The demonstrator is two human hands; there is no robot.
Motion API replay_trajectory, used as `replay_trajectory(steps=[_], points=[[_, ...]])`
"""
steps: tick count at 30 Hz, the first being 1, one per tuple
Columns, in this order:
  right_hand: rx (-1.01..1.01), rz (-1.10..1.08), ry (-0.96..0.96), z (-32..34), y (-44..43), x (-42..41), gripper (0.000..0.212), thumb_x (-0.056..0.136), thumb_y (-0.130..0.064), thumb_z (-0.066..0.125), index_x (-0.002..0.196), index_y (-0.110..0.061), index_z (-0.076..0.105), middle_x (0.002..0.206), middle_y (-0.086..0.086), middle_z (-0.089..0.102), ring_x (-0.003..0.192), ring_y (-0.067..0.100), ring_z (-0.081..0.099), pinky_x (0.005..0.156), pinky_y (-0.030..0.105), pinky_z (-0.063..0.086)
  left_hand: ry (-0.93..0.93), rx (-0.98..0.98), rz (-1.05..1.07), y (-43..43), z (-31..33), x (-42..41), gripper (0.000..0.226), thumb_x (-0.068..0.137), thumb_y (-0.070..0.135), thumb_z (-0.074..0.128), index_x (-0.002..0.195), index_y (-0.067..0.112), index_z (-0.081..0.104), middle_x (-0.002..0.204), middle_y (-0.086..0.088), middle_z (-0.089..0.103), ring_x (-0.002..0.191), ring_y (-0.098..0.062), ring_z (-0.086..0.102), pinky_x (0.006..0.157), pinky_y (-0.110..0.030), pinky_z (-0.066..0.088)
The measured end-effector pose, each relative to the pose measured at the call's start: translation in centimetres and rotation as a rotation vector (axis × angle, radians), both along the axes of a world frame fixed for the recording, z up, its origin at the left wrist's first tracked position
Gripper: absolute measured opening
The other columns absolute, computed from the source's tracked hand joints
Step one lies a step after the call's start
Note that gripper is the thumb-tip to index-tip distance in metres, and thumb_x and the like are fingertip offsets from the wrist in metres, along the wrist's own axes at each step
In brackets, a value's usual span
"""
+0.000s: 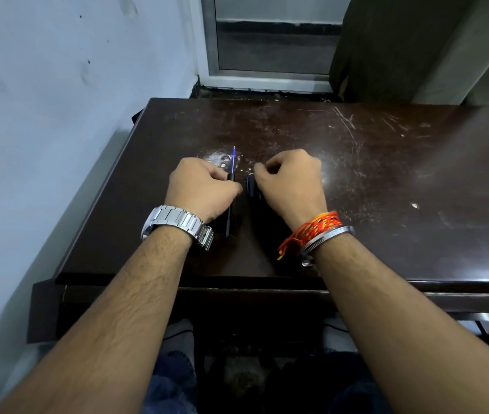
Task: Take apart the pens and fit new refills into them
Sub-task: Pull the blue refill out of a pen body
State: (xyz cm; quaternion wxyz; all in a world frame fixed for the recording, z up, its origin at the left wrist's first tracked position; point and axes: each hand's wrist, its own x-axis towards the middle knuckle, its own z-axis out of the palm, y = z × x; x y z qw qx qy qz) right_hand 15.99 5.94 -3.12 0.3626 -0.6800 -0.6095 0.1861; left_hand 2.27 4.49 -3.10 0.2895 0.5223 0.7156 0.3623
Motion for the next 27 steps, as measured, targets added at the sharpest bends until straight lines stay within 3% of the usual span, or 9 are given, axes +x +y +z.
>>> replay_trajectory(steps=[2, 5, 9, 13, 15, 17, 20, 24, 27], points=[[0.027, 0.047, 0.127, 0.2, 0.1, -0.2, 0.031, 0.086, -0.037, 0.066, 0.068, -0.013, 0.075, 0.062, -0.003, 0.071, 0.062, 0.009, 0.064, 0.055, 0.014, 0.041, -0.004, 0.008, -0.020, 0.0, 0.0, 0.1, 0.008, 0.065, 0.025, 0.078, 0.064, 0.033, 0.077, 0.049, 0.008, 0.066, 0.053, -0.014, 0.065, 0.051, -0.018, 0.044], [-0.098, 0.135, 0.328, -0.1, 0.2, -0.8, 0.033, 0.082, -0.043, 0.069, 0.062, -0.016, 0.074, 0.048, -0.010, 0.063, 0.047, -0.001, 0.053, 0.050, 0.016, 0.039, 0.025, 0.039, -0.054, -0.1, 0.1, 0.2, 0.006, 0.066, 0.030, 0.077, 0.072, 0.030, 0.079, 0.057, 0.004, 0.072, 0.057, -0.017, 0.069, 0.052, -0.021, 0.049], [-0.090, 0.137, 0.463, -0.8, 0.7, -0.9, 0.024, 0.081, -0.034, 0.072, 0.063, -0.018, 0.075, 0.051, -0.006, 0.066, 0.052, 0.007, 0.057, 0.059, 0.030, 0.048, 0.057, 0.053, -0.091, -0.2, 0.1, 0.4, 0.008, 0.067, 0.029, 0.078, 0.075, 0.029, 0.080, 0.063, 0.003, 0.074, 0.064, -0.014, 0.071, 0.052, -0.024, 0.050], [0.052, -0.004, 0.644, -0.4, 1.3, -0.1, 0.028, 0.086, -0.034, 0.070, 0.064, -0.017, 0.070, 0.053, -0.004, 0.064, 0.054, 0.014, 0.058, 0.059, 0.039, 0.052, 0.069, -0.042, -0.083, 0.1, 0.1, 0.1, 0.009, 0.066, 0.025, 0.075, 0.070, 0.031, 0.079, 0.063, 0.010, 0.069, 0.065, -0.010, 0.065, 0.051, -0.017, 0.039], [0.131, -0.053, 0.794, -0.2, 1.6, 0.3, 0.026, 0.091, -0.027, 0.068, 0.067, -0.018, 0.067, 0.051, -0.005, 0.064, 0.048, 0.009, 0.057, 0.051, 0.030, 0.051, 0.081, -0.050, -0.025, 0.2, 0.5, -0.5, 0.012, 0.067, 0.022, 0.065, 0.068, 0.022, 0.077, 0.057, 0.001, 0.068, 0.059, -0.019, 0.064, 0.049, -0.021, 0.043], [0.176, -0.089, 0.928, 0.1, 1.7, 0.5, 0.024, 0.094, -0.021, 0.065, 0.070, -0.017, 0.065, 0.057, -0.004, 0.067, 0.047, 0.007, 0.057, 0.047, 0.024, 0.049, 0.093, 0.000, 0.070, 0.2, 1.0, -1.2, 0.026, 0.066, 0.025, 0.055, 0.070, 0.007, 0.074, 0.067, -0.015, 0.072, 0.061, -0.036, 0.066, 0.052, -0.036, 0.055], [0.123, -0.049, 0.858, -0.2, 1.7, 0.6, 0.025, 0.093, -0.021, 0.067, 0.069, -0.014, 0.067, 0.062, 0.003, 0.069, 0.048, 0.009, 0.057, 0.050, 0.027, 0.050, 0.074, 0.130, 0.150, 0.2, 1.3, -1.6, 0.030, 0.071, 0.028, 0.054, 0.071, 0.007, 0.075, 0.074, -0.014, 0.074, 0.073, -0.031, 0.068, 0.052, -0.029, 0.046], [-0.001, 0.103, 0.687, -0.7, 1.0, -0.3, 0.026, 0.092, -0.022, 0.070, 0.067, -0.014, 0.071, 0.053, -0.001, 0.065, 0.044, 0.006, 0.056, 0.050, 0.026, 0.048, 0.033, 0.188, -0.051, -0.3, 1.5, -0.3, 0.013, 0.075, 0.033, 0.076, 0.062, 0.032, 0.074, 0.064, 0.019, 0.070, 0.067, 0.003, 0.064, 0.058, -0.017, 0.042], [-0.016, 0.145, 0.699, -0.5, 0.9, -0.6, 0.028, 0.093, -0.020, 0.070, 0.066, -0.012, 0.071, 0.052, -0.002, 0.064, 0.042, 0.003, 0.054, 0.044, 0.020, 0.045, 0.049, 0.184, -0.136, -0.2, 1.1, -0.3, 0.024, 0.075, 0.030, 0.083, 0.056, 0.037, 0.070, 0.058, 0.027, 0.066, 0.060, 0.009, 0.060, 0.058, -0.015, 0.042]])
